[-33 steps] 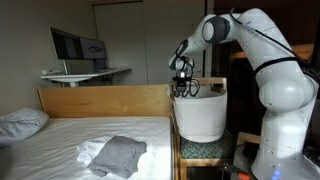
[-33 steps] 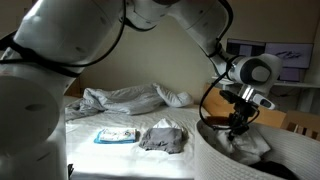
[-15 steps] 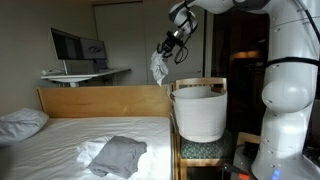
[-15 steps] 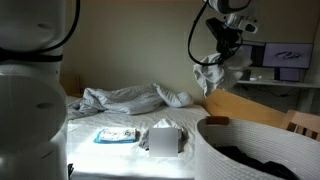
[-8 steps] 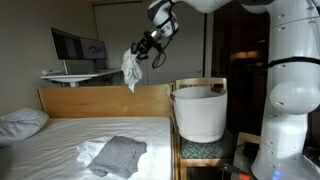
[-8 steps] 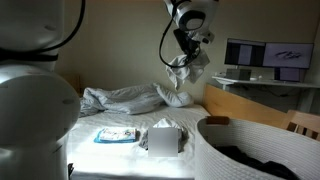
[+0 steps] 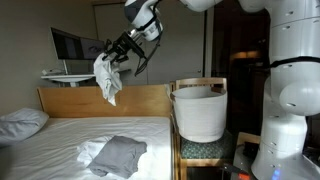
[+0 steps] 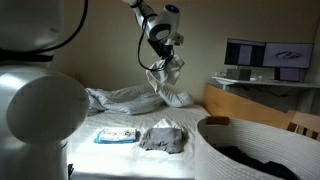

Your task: Remove the clothing from the laundry basket and put them on the bed.

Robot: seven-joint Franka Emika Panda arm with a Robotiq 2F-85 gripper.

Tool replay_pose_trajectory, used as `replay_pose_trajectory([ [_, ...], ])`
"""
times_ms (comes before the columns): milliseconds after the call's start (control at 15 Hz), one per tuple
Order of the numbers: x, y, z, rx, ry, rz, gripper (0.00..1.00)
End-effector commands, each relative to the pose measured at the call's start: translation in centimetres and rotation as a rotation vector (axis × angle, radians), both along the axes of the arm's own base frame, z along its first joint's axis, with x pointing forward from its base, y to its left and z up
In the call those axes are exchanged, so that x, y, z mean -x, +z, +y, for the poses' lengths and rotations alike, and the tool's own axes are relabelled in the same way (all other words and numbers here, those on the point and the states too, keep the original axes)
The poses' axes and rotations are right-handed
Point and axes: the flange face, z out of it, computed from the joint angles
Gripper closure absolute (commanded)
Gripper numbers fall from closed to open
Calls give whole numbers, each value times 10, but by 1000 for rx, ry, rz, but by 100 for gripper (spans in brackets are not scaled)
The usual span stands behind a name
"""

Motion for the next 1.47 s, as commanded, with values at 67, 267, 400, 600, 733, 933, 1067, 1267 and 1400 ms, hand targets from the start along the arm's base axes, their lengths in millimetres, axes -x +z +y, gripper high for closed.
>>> replay_pose_trajectory([
  [67, 13, 4, 10, 93, -19, -126, 22],
  [267, 14, 1, 2, 111, -33, -139, 4],
  [400, 16, -4, -15, 127, -48, -137, 0],
  [600, 30, -16, -64, 116, -83, -50, 0],
  [733, 44, -28, -107, 123, -128, 31, 0],
  [933, 65, -33, -171, 160, -171, 154, 0],
  [1067, 76, -34, -208, 184, -205, 226, 0],
  [1267, 88, -40, -255, 207, -257, 320, 0],
  [1400, 89, -55, -280, 171, -276, 400, 0],
])
